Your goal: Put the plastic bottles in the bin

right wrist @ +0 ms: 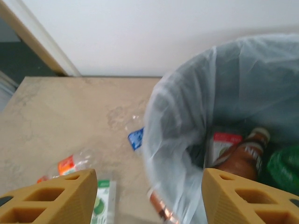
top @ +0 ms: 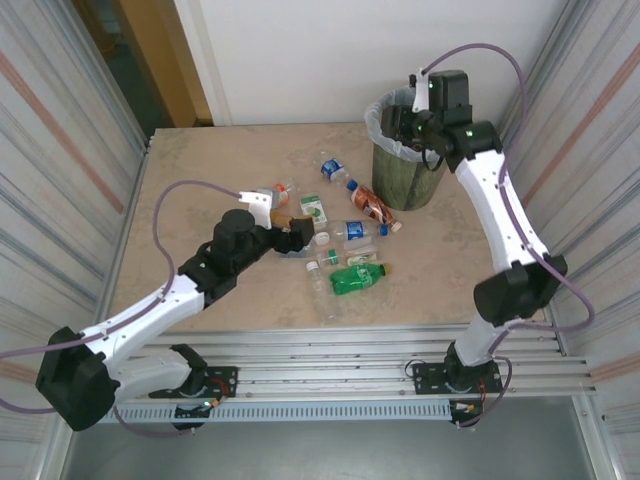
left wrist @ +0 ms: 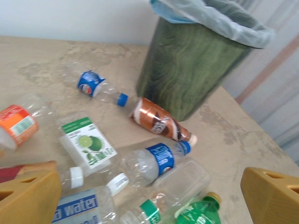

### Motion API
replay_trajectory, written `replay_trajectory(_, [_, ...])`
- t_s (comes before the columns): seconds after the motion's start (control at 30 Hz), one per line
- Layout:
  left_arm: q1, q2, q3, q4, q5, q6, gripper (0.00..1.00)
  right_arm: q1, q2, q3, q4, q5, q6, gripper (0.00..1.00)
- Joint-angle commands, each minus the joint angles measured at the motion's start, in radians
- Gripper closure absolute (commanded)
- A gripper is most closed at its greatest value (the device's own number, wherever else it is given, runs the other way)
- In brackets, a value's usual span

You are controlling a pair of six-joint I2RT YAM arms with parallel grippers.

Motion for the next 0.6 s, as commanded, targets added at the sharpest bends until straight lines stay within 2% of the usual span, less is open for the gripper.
replay_trajectory(0.0, [0.027,-0.027,-0.021,-0.052,-0.119,-0.106,0.01,0.058,-0.118,-0.127,-0.070,0.109,0.072,0.38])
replay_trajectory(0.13, [0.058,-0.052,-0.057,-0.088,-0.179,-0.191,0.01,0.147,-0.244,-0.296,-0.086,0.136,0.152,0.34])
replay_trajectory(0.27, [0.062,-0.061,-0.058,-0.148,-0.251,-0.224,0.01,0.256,-0.297,-0.402,-0.166,0.161,0.241,0.30])
replay_trajectory(0.43, [0.069,-0.073,-0.077,-0.217,-0.343,-0.290,0.01,0.429,-0.282,-0.481,-0.242,0.192,0.372,0.29])
replay_trajectory(0.57, [0.097,-0.098,-0.118,-0.257,-0.377,-0.358,0.01,0.539,-0.243,-0.560,-0.213,0.131,0.489,0.28])
